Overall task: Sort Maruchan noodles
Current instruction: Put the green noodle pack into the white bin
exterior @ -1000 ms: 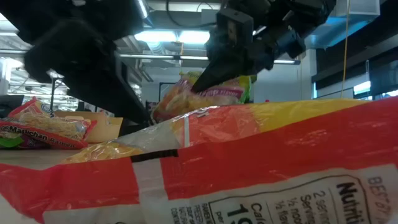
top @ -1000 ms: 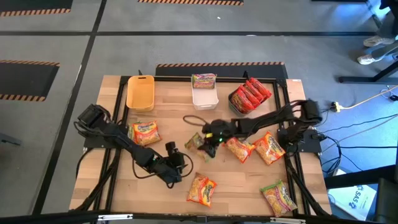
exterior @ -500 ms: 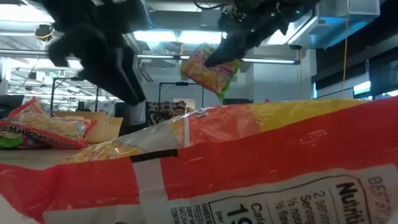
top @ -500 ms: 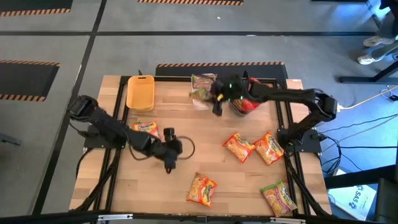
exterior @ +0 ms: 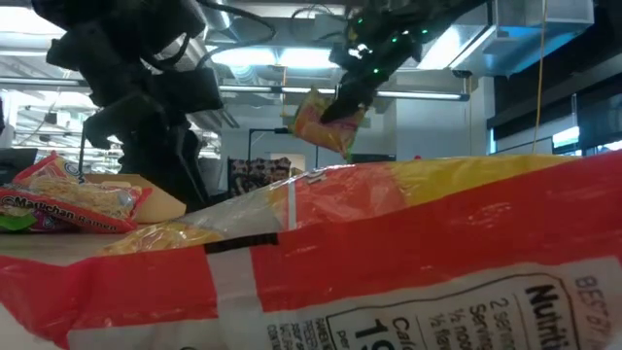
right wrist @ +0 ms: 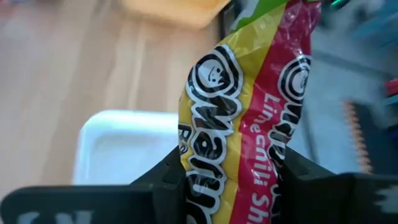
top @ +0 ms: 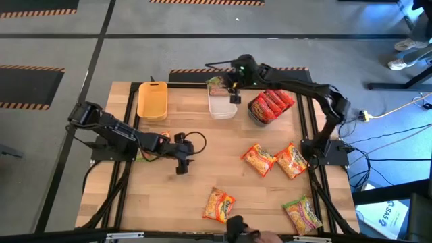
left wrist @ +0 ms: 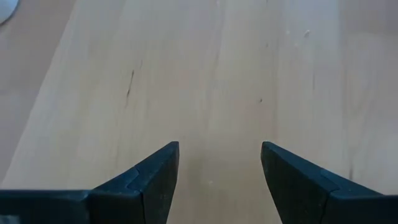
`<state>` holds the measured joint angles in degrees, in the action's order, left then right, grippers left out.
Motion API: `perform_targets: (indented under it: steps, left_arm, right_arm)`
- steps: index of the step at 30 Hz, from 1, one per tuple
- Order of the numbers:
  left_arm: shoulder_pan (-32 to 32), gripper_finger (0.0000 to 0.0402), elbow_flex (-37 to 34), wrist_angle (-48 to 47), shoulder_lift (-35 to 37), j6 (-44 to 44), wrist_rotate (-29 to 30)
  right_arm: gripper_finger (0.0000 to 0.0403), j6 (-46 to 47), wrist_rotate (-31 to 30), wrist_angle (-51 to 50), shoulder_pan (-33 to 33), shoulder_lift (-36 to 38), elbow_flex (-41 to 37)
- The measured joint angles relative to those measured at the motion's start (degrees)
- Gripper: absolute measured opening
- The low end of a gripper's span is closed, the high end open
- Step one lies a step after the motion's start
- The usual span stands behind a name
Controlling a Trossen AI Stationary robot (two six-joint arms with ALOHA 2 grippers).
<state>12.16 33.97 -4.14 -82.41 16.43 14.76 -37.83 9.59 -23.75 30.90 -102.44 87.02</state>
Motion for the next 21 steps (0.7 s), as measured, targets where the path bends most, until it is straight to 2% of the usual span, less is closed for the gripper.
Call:
perform_targets:
  steps: [5,8,21]
  left_arm:
    - [-0.20,0.0223,-0.46,1.58,0.02,1.33,0.45]
    - [-0.70,0.0223,-0.41,2.50,0.04,1.41,0.38]
    - [-0.92,0.0223,-0.41,2.60,0.04,1.42,0.33]
  right_arm:
    - [0.0115,-0.34,0.75,-13.36,0.41,-8.05,10.88]
    - [0.0114,-0.05,3.18,-18.46,1.18,-11.57,15.35]
    - [0.0118,0.10,5.21,-17.16,2.55,-19.54,16.11]
